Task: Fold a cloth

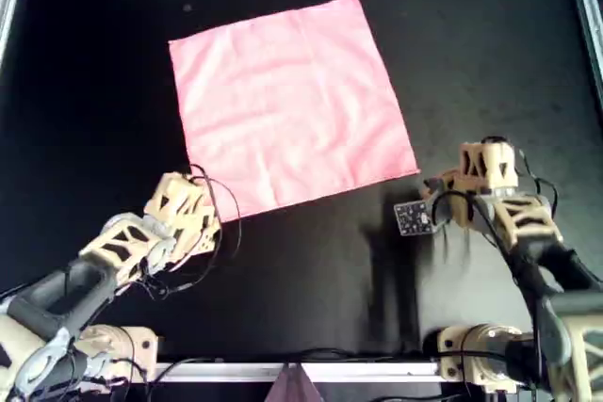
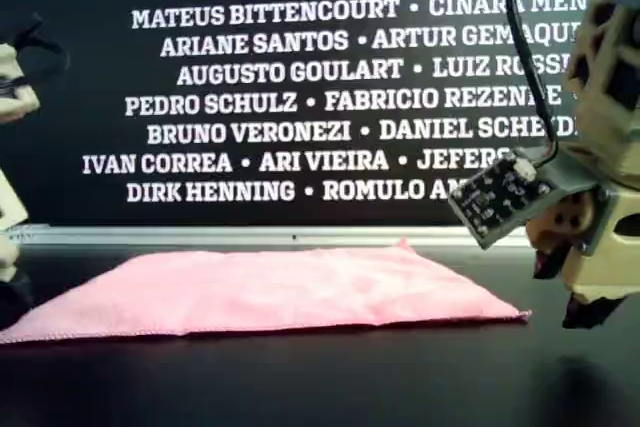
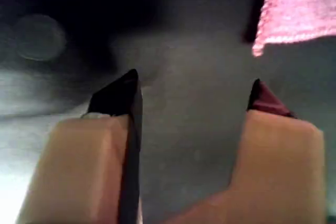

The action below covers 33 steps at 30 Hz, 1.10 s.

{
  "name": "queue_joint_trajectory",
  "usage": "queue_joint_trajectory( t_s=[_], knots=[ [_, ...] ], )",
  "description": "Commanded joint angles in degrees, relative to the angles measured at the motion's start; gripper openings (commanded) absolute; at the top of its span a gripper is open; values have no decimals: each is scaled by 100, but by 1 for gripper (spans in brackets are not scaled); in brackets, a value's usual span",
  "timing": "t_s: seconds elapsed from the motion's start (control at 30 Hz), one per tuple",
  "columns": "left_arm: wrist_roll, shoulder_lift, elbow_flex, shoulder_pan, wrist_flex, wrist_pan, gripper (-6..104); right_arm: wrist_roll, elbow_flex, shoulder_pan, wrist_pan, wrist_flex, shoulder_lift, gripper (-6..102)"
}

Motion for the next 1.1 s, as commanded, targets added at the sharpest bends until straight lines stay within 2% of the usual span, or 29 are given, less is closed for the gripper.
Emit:
queue_joint_trajectory(
  t_s=[0.0, 0.3, 0.4, 0.53, 0.77, 1.07],
  knots=[
    [-26, 26, -211, -26, -272, -18, 74, -149, -659, 18, -26, -255, -185, 83],
    [-26, -123, -202, -18, -316, -53, 74, -70, -1362, 334, -35, -255, -1072, 83],
    [-18, -536, -255, -18, -325, -325, 74, -62, -1485, 527, 53, -255, -1090, 83],
    [-18, -729, -545, -18, -325, -563, 74, -79, -1617, 527, -9, -255, -1160, 83],
    [-18, -896, -615, -18, -325, -615, 74, -88, -2312, 536, 9, -255, -2153, 83],
    [-18, -905, -633, -18, -352, -615, 73, -105, -2733, 545, -26, -255, -2399, 82]
  ],
)
